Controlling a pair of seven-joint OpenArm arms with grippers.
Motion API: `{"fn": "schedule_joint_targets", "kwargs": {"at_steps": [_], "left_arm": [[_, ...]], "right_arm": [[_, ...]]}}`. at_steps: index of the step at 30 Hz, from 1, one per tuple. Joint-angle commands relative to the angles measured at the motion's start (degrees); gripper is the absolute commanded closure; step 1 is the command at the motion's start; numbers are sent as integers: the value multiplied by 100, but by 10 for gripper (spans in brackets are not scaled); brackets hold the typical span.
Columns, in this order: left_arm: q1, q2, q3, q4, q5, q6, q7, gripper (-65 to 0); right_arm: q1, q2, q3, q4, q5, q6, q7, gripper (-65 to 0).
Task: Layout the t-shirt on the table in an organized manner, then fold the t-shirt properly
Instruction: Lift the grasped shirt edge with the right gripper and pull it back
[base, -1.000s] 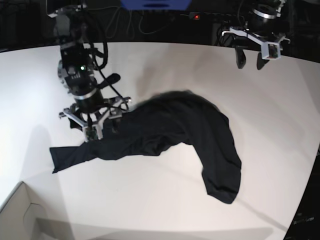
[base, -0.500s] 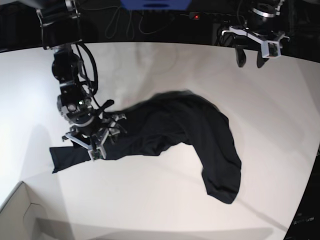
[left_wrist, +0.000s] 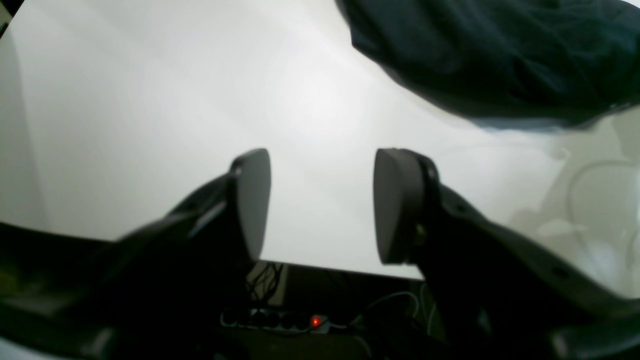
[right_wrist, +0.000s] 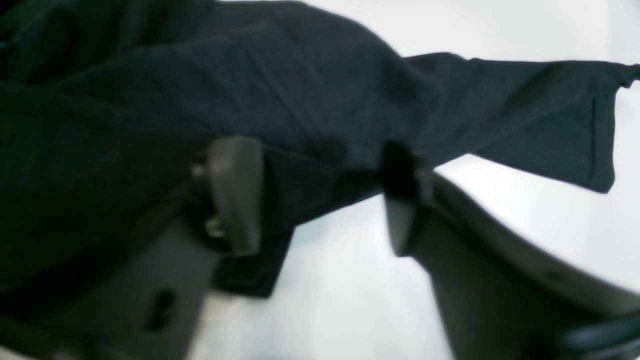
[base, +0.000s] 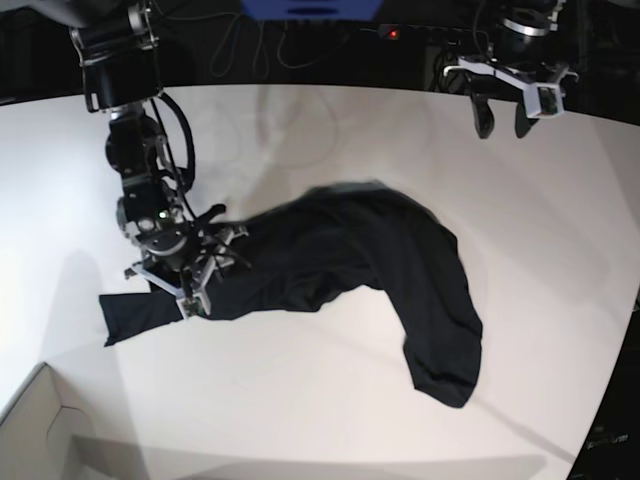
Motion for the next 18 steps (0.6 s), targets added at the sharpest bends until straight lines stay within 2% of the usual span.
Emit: {"fn": "schedule_joint_targets", "kwargs": {"at_steps": [1, 6, 11, 18], "left_arm": [[54, -20, -23, 86, 8, 19, -144, -321], [54, -20, -23, 86, 8, 19, -144, -321], [45, -20, -23, 86, 8, 19, -144, -321], [36, -20, -23, 112, -1, 19, -144, -321]], "right_arm": [[20, 20, 35, 80, 8, 0, 87, -252], [-130, 20, 44, 124, 8, 0, 87, -3], [-332, 55, 79, 414, 8, 0, 87, 0], [-1141, 64, 79, 2339, 8, 0, 34, 0]]}}
